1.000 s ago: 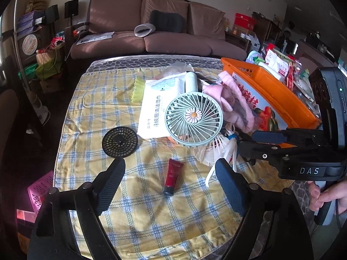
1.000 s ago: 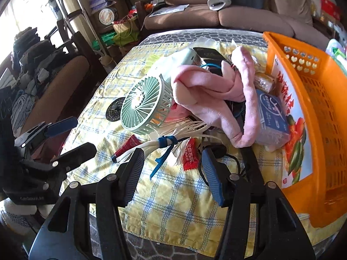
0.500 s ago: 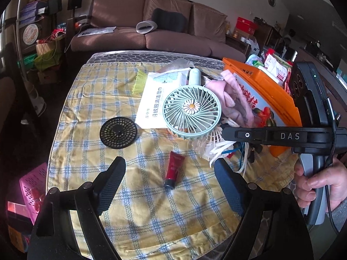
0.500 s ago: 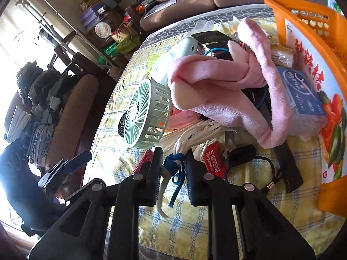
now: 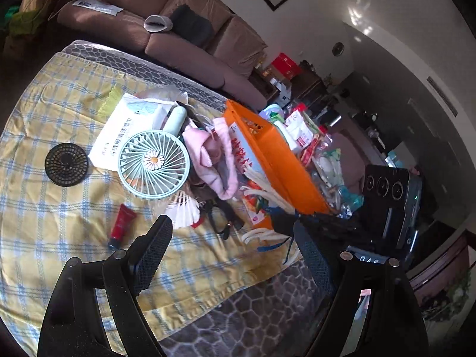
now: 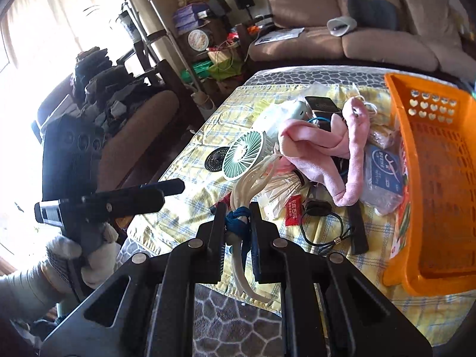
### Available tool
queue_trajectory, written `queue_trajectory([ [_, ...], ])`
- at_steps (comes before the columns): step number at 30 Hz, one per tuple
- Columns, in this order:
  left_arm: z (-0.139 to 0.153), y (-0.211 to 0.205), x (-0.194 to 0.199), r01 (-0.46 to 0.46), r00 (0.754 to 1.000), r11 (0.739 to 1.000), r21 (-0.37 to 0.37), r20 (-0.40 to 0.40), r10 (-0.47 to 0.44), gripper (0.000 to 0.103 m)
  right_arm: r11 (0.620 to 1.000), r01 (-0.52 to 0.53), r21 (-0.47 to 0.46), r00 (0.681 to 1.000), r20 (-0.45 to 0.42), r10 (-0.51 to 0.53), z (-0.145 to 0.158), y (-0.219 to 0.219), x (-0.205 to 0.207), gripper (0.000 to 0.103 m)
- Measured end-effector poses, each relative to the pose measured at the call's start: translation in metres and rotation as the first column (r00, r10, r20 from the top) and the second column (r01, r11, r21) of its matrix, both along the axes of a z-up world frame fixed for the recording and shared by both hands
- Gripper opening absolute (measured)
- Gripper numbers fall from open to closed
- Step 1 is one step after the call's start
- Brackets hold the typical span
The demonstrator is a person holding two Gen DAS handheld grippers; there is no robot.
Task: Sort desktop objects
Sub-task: 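Reach the right gripper to the white cable bundle and grasp it, then lift the white cable with the right gripper while the left gripper grasps the red tube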
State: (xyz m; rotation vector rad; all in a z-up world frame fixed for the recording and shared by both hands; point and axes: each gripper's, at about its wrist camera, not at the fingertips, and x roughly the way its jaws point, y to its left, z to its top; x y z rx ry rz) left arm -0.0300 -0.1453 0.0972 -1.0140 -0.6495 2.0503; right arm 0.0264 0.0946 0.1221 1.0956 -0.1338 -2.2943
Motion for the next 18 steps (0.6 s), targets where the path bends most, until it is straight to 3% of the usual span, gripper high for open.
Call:
queue_trajectory([
  [4,0.006,0.016,-0.007,0.038,0.997,0.995,0.089,0.067,-0.044,0.085,0.998,-0.054,0.045,0.998,-0.038,0.056,0.007,-0.013,0.02,0.013],
  [7,0.006,0.03,-0.011,0.064,0.99,0.992,0.108,0.116,-0.076,0.083,0.994,-0.084,0.073,0.994,-0.064,0.089,0.011,-0.02,0.031,0.013],
  [8,0.006,0.034,-0.011,0.068,0.988,0.992,0.111,0.132,-0.082,0.074,0.992,-0.092,0.082,0.993,-0.07,0.098,0.012,-0.022,0.033,0.013],
  [9,0.005,0.038,-0.012,0.066,0.986,0.992,0.11,0.146,-0.081,0.053,0.991,-0.098,0.093,0.992,-0.075,0.105,0.012,-0.024,0.035,0.013],
  [10,0.005,0.04,-0.012,0.059,0.986,0.993,0.104,0.152,-0.075,0.04,0.989,-0.102,0.103,0.991,-0.077,0.11,0.011,-0.026,0.036,0.013],
  [11,0.005,0.041,-0.012,0.049,0.986,0.995,0.09,0.157,-0.063,0.012,0.988,-0.103,0.113,0.991,-0.079,0.112,0.011,-0.026,0.038,0.013],
  [12,0.004,0.042,-0.011,0.042,0.985,0.996,0.082,0.164,-0.055,0.006,0.988,-0.102,0.119,0.99,-0.081,0.112,0.01,-0.026,0.039,0.013],
  [16,0.004,0.044,-0.009,0.028,0.988,0.998,0.052,0.149,-0.036,0.006,0.989,-0.089,0.12,0.993,-0.066,0.097,0.003,-0.023,0.039,0.013],
  [17,0.004,0.045,-0.009,0.027,0.989,0.999,0.017,0.142,-0.029,0.012,0.989,-0.084,0.119,0.994,-0.065,0.092,0.002,-0.022,0.039,0.013],
  [18,0.004,0.046,-0.011,0.031,0.99,0.999,-0.025,0.141,-0.027,0.038,0.99,-0.078,0.12,0.994,-0.064,0.086,0.001,-0.021,0.039,0.013],
])
